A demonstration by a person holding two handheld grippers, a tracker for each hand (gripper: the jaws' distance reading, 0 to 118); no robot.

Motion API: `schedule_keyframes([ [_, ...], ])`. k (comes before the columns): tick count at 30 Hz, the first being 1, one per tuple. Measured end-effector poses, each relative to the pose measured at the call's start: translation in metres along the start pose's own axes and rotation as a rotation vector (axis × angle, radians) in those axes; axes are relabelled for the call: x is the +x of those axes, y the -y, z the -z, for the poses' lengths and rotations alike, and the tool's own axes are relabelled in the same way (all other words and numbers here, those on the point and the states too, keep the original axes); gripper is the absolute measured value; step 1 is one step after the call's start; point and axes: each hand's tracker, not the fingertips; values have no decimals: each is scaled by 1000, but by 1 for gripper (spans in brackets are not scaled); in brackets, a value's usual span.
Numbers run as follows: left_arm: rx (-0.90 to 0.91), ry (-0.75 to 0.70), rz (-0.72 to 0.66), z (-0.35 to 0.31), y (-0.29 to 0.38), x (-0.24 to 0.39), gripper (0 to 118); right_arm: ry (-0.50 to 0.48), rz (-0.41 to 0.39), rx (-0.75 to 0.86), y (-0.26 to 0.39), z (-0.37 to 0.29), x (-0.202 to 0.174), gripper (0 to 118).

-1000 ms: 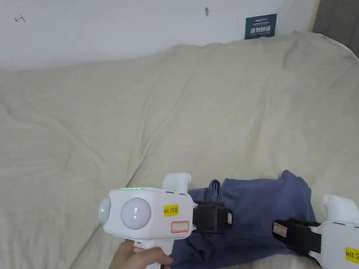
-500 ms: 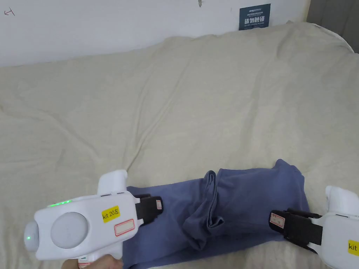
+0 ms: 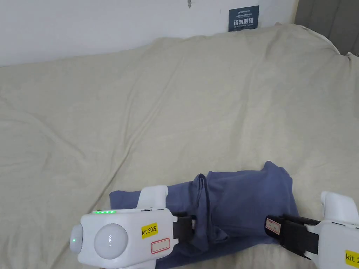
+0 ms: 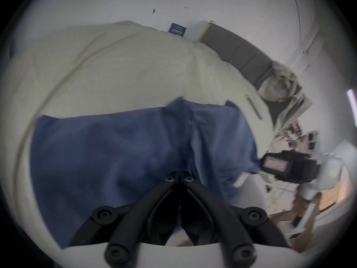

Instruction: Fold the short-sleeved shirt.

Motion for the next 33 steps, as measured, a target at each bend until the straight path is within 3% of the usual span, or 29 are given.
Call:
schedule_keyframes([
  [3,10,208,-6,8,3,19,2,-7,0,6,-1,-1,-4,0],
  [10,33,164,31,-5,7,24,2,-3,-17,19,-3,0,-5,0],
  [14,135,76,-49,-53,11,-19,2,-1,-51,24,-2,3,-7,0],
  [18,253,20,-192,-96,20,-73,4,-9,-80,15,-6,4,-38,0],
  [19,252,27,-220,-102,22,-88,14,-8,-84,12,-5,6,-42,0],
  [20,223,30,-189,-105,23,-98,35,-9,-86,7,-6,13,-36,0],
  [21,195,19,-182,-106,24,-105,70,-9,-85,2,-5,17,-37,0],
  [22,171,-7,-179,-106,23,-114,86,-10,-84,-3,-5,19,-39,0],
  [29,128,44,-263,-87,22,-150,101,-8,-128,-41,3,25,-66,0],
  [33,197,130,-327,-94,18,-152,101,1,-143,-55,2,28,-68,0],
])
